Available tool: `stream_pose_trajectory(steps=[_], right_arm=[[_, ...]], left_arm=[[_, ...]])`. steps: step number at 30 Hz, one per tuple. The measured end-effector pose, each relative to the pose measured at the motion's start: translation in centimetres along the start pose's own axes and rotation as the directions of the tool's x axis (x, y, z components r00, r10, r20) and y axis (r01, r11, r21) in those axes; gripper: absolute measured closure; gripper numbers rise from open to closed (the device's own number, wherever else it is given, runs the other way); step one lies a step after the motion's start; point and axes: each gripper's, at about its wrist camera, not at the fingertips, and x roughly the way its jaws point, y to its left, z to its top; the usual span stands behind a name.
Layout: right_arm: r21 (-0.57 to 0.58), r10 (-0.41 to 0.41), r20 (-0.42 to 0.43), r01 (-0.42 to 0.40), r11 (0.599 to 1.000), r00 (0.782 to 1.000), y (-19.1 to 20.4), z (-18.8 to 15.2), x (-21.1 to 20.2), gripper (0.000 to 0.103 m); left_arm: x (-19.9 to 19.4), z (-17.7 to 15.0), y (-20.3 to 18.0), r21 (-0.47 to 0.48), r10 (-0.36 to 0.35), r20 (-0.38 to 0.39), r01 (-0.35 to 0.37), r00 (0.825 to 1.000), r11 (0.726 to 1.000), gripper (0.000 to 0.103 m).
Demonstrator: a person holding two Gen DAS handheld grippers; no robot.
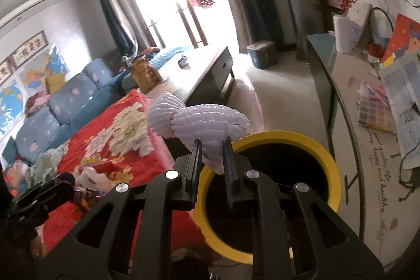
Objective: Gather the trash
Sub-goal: 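Carry the foam bundle and purple wrapper over the yellow-rimmed bin with both tools, then open both tools to drop the foam bundle and wrapper into the bin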
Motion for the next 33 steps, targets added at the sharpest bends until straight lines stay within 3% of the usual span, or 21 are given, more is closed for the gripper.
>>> stream_pose_trajectory(steps=[12, 33], right_arm=[[0.043, -0.097, -0.001, 0.097, 0.994, 0.995, -3.4, -0.2, 0.1, 0.091], [0.087, -0.189, -0.064, 0.194, 0.977, 0.98, -7.5, -1.5, 1.9, 0.091]], left_arm=[[2.6, -0.4, -1.5, 0.012, -0.033, -0.027, 0.033, 0.999, 0.999, 0.08], [7.8, -1.9, -3.0, 0.025, -0.049, -0.104, 0.052, 0.993, 0.998, 0.08]])
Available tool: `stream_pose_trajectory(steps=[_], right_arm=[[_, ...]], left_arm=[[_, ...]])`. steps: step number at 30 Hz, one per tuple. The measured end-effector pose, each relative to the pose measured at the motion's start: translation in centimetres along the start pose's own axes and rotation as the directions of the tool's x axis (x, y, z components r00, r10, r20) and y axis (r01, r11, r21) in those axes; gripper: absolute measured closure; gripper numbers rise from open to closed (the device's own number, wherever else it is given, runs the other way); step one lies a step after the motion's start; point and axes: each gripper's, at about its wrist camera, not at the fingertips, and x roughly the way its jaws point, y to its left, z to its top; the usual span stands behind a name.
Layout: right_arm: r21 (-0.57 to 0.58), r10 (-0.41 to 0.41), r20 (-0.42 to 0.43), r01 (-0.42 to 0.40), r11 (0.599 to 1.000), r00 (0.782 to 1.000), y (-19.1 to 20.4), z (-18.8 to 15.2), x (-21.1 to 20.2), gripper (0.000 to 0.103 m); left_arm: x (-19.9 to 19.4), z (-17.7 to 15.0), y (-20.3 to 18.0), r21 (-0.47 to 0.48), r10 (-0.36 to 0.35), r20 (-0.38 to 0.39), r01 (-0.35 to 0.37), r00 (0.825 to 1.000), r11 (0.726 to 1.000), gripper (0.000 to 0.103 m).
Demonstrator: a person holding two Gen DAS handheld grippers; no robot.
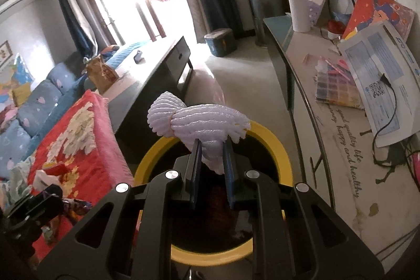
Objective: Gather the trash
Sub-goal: 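Open both tools to drop the foam bundle and wrapper into the bin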
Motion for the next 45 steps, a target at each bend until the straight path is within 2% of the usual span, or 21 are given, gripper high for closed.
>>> stream_pose_trajectory(steps=[8, 19, 28, 34, 35, 36, 38, 40, 42, 45], right_arm=[[0.017, -0.023, -0.047, 0.024, 1.0, 0.999, -1.1, -0.8, 1.3, 0.091], [0.037, -0.046, -0.099, 0.05, 0.998, 0.994, -2.3, -1.6, 2.8, 0.091], [0.043, -0.04, -0.102, 0.044, 0.998, 0.994, -2.5, -1.6, 2.8, 0.09], [0.057, -0.027, -0.105, 0.033, 0.998, 0.994, -2.6, -1.6, 2.9, 0.085], [0.06, -0.026, -0.104, 0.032, 0.998, 0.994, -2.6, -1.6, 2.8, 0.085], [0.063, -0.023, -0.104, 0.03, 0.998, 0.994, -2.6, -1.5, 2.8, 0.084], [0.065, -0.023, -0.103, 0.029, 0.997, 0.994, -2.5, -1.5, 2.8, 0.077], [0.065, -0.022, -0.099, 0.029, 0.997, 0.995, -2.5, -1.5, 2.7, 0.072], [0.061, -0.024, -0.095, 0.03, 0.998, 0.995, -2.4, -1.4, 2.6, 0.07], [0.056, -0.025, -0.082, 0.03, 0.998, 0.996, -2.2, -1.3, 2.3, 0.061]], left_arm=[[2.9, -0.5, 0.0, 0.0, 0.005, -0.053, -0.005, 0.999, 1.0, 0.08], [6.1, -0.6, -0.4, 0.021, 0.004, -0.089, -0.002, 0.996, 1.0, 0.08], [7.7, 0.7, 0.0, -0.01, -0.007, -0.083, 0.006, 0.996, 1.0, 0.08], [8.0, 1.4, 0.4, -0.045, -0.024, -0.069, 0.02, 0.997, 0.999, 0.079], [8.1, 1.6, 0.3, -0.048, -0.02, -0.067, 0.017, 0.998, 0.999, 0.074], [8.1, 1.6, 0.4, -0.052, -0.022, -0.066, 0.019, 0.998, 0.998, 0.064], [7.9, 1.5, 0.6, -0.063, -0.027, -0.064, 0.023, 0.998, 0.998, 0.053], [7.6, 1.6, 0.9, -0.071, -0.02, -0.061, 0.016, 0.998, 0.997, 0.046], [7.2, 1.6, 1.2, -0.082, -0.012, -0.055, 0.008, 0.998, 0.997, 0.032], [6.3, 1.5, 1.4, -0.083, 0.01, -0.042, -0.013, 0.999, 0.996, 0.022]])
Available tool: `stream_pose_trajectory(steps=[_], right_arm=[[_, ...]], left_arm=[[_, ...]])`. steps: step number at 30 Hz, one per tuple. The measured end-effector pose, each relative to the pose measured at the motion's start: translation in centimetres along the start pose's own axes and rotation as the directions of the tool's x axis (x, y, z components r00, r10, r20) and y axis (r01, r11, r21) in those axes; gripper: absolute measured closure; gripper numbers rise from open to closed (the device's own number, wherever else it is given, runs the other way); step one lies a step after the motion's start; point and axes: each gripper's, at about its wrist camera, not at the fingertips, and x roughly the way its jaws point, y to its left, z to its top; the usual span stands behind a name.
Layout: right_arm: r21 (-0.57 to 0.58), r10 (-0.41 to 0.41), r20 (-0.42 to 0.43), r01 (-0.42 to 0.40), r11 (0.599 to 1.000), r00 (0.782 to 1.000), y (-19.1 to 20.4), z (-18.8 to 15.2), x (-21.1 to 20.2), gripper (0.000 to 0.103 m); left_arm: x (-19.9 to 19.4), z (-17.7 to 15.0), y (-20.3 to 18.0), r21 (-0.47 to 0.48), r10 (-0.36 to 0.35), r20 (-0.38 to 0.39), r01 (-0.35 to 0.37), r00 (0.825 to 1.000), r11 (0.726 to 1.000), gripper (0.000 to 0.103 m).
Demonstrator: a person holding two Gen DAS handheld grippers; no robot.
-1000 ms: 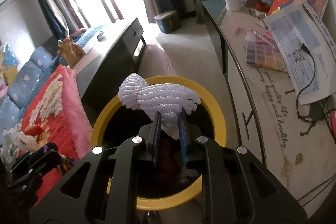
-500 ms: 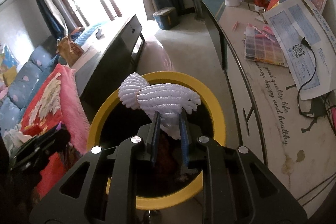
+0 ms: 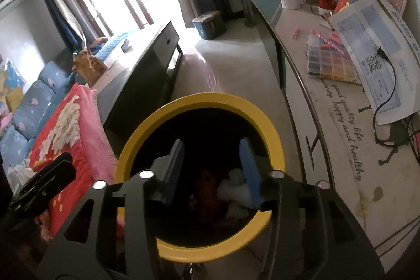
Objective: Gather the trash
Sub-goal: 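Open both tools to drop the foam bundle and wrapper into the bin, then move both open tools back to the remaining trash on the bedspread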
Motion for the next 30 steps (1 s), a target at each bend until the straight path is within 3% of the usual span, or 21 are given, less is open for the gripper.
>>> stream_pose_trajectory(steps=[3, 8, 30], right_arm=[[-0.009, 0.001, 0.016, 0.0, 1.0, 1.0, 0.4, 0.1, -0.5, 0.052], [-0.037, 0.009, 0.051, -0.007, 0.999, 0.999, 1.6, 0.2, -1.5, 0.041], [-0.155, 0.121, 0.088, -0.107, 0.982, 0.989, 8.5, -0.7, -4.9, 0.033]], left_arm=[[-1.1, -0.1, 0.2, 0.001, 0.029, 0.018, -0.029, 0.999, 1.0, 0.013], [-3.0, -0.3, 1.0, -0.008, 0.083, 0.043, -0.083, 0.996, 0.997, 0.009], [-12.3, -0.6, 4.7, -0.085, 0.247, 0.186, -0.235, 0.951, 0.968, 0.009]])
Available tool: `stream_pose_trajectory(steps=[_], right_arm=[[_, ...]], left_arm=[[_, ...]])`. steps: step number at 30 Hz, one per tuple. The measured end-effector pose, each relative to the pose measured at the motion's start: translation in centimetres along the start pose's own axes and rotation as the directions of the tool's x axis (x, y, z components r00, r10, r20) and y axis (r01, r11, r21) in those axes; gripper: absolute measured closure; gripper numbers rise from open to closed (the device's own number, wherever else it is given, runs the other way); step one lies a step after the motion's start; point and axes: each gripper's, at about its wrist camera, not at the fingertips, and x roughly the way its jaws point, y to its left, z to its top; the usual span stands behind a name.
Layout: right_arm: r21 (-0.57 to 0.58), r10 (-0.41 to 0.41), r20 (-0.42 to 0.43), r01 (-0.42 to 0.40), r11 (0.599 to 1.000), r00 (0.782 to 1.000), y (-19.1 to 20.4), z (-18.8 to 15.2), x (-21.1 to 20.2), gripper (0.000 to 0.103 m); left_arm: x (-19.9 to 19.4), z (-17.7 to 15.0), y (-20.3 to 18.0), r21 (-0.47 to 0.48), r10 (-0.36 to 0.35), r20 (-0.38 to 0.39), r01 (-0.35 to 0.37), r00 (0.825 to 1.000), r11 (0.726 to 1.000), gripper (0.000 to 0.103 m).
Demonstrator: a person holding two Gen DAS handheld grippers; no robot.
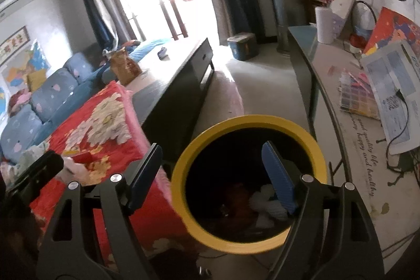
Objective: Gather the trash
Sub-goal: 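Move both open tools back to the remaining trash on the bedspread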
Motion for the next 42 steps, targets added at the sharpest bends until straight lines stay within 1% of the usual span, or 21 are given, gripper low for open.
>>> stream_pose_trajectory(steps=[2, 9, 20, 23, 35, 42], right_arm=[[-0.01, 0.012, 0.002, -0.012, 1.0, 1.0, 0.8, -0.1, -0.2, 0.031], [-0.056, 0.054, -0.009, -0.054, 0.997, 0.999, 3.4, -0.5, -0.6, 0.03], [-0.137, 0.092, -0.039, -0.097, 0.986, 0.995, 7.2, -1.4, -0.7, 0.03], [-0.158, 0.107, -0.048, -0.113, 0.981, 0.993, 8.4, -1.8, -0.8, 0.028], [-0.238, 0.15, -0.087, -0.167, 0.957, 0.985, 12.2, -3.3, -0.9, 0.027], [-0.285, 0.178, -0.118, -0.205, 0.936, 0.977, 14.6, -4.4, -0.9, 0.027]], left_arm=[[-0.5, 0.0, 0.6, -0.007, 0.013, 0.009, -0.013, 1.0, 1.0, 0.009], [-2.3, -0.1, 2.8, -0.045, 0.056, 0.035, -0.054, 0.998, 0.998, 0.009], [-4.2, -0.3, 5.5, -0.101, 0.094, 0.065, -0.087, 0.993, 0.991, 0.009], [-4.8, -0.3, 6.3, -0.119, 0.108, 0.074, -0.098, 0.991, 0.988, 0.009], [-6.6, -0.5, 10.6, -0.2, 0.169, 0.095, -0.147, 0.981, 0.969, 0.008], [-7.6, -0.6, 13.3, -0.256, 0.208, 0.101, -0.177, 0.973, 0.95, 0.007]])
